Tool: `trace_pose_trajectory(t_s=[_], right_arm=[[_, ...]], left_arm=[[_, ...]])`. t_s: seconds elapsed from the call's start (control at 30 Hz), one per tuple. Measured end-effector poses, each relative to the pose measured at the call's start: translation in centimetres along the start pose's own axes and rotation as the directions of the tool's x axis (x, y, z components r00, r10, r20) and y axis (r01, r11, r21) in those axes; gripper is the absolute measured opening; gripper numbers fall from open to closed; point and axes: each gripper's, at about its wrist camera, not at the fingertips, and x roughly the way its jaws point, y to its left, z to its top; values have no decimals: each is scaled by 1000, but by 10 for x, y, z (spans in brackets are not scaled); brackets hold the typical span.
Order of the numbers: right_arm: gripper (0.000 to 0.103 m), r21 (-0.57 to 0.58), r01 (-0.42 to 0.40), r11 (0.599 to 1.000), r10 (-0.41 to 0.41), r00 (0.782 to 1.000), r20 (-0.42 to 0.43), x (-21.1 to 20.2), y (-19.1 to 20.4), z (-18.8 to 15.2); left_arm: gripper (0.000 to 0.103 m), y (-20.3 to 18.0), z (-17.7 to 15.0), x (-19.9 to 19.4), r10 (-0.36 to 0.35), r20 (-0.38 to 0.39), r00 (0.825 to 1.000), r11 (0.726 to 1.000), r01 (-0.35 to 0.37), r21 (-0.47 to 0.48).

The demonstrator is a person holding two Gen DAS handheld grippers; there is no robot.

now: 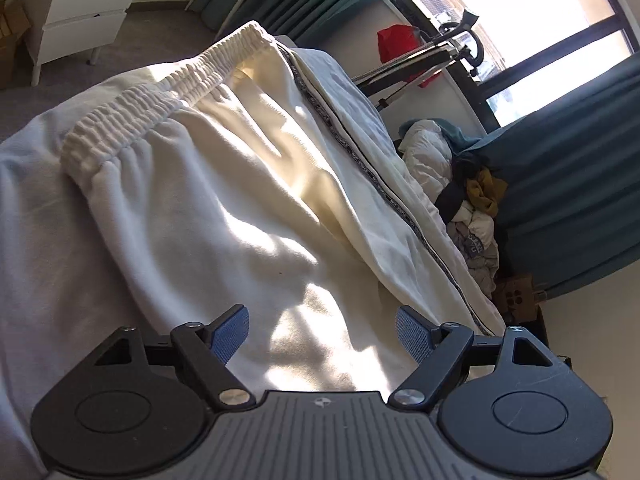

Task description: Fold clothes

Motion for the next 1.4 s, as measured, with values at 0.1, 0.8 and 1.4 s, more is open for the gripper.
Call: trace_pose_trajectory(t_s=[0.1, 0.8, 1.4], right_arm=[[9, 58, 23, 998, -21, 1000, -23, 0, -16, 1], [45, 257, -9, 966, 47, 989, -143, 56, -30, -30], [6, 352, -70, 934, 61, 998, 35, 19, -56, -2]], left_arm=[[92, 17, -1, -19, 17, 51, 999, 999, -15, -39], [72, 79, 17, 7, -1, 133, 991, 969, 34, -246], [36, 74, 12, 2, -18, 151, 988, 980, 47, -194]])
